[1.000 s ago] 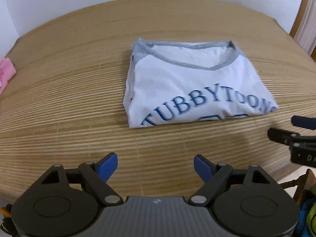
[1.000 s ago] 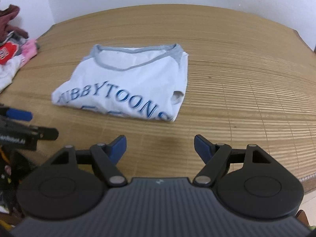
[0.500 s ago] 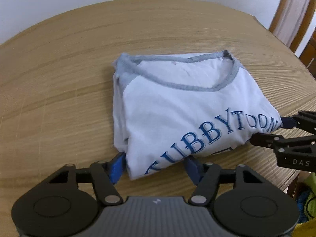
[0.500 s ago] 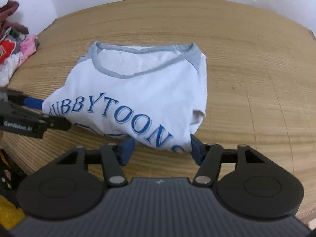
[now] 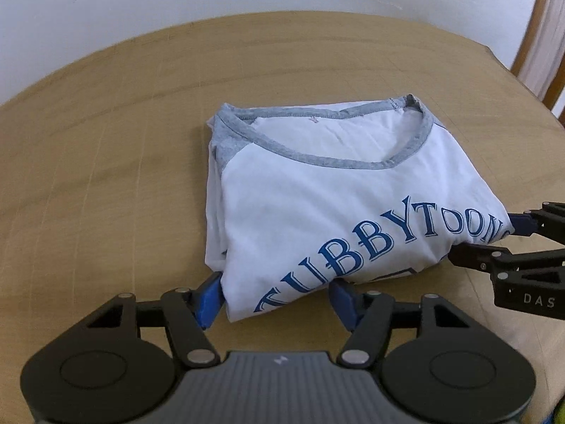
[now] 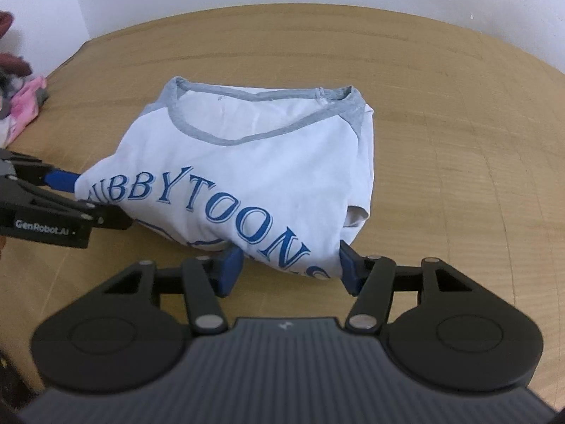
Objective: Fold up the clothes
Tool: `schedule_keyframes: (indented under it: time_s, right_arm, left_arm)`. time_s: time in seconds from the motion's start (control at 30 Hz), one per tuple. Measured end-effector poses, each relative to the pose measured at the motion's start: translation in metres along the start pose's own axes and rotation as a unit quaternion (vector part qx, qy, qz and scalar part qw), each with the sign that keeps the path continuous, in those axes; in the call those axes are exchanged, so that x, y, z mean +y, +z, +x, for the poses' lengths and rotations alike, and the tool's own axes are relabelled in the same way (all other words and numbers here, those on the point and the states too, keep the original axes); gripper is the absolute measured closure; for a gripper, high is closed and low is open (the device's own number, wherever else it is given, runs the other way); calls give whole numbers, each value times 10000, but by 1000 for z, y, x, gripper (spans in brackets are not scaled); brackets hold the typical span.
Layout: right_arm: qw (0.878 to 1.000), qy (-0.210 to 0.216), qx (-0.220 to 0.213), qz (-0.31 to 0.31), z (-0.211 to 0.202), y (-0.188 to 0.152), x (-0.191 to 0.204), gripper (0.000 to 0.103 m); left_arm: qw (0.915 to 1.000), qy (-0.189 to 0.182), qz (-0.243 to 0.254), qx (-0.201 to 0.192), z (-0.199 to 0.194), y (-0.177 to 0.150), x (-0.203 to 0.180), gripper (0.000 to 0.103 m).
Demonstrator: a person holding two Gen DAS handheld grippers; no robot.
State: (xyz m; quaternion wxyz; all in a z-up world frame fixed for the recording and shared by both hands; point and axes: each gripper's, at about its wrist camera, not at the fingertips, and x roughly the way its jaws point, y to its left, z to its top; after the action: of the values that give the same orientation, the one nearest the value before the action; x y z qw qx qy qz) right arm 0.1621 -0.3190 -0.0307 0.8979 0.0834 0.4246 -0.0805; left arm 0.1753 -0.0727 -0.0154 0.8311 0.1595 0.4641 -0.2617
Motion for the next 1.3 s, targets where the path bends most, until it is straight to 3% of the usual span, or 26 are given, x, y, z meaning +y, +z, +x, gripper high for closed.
schedule_keyframes:
  time_s: [0.47, 0.8, 1.0, 1.3]
  right_arm:
    - [9994, -138, -319, -87, 115, 137, -42, 43]
    - [9977, -401, -536, -93, 187, 221, -50, 43]
    - [9968, -529, -595, -93, 204, 241, -39, 43]
    - [9960, -601, -659, 91, 174, 214, -24, 43]
  left_arm:
    - [9977, 621, -181, -224, 105, 164, 15, 36]
    - [9947, 970, -119, -330, 173, 264, 27, 34]
    - [9941, 1006, -172, -375, 193, 292, 38, 34]
    - [9952, 835, -238, -460, 188, 289, 41, 32]
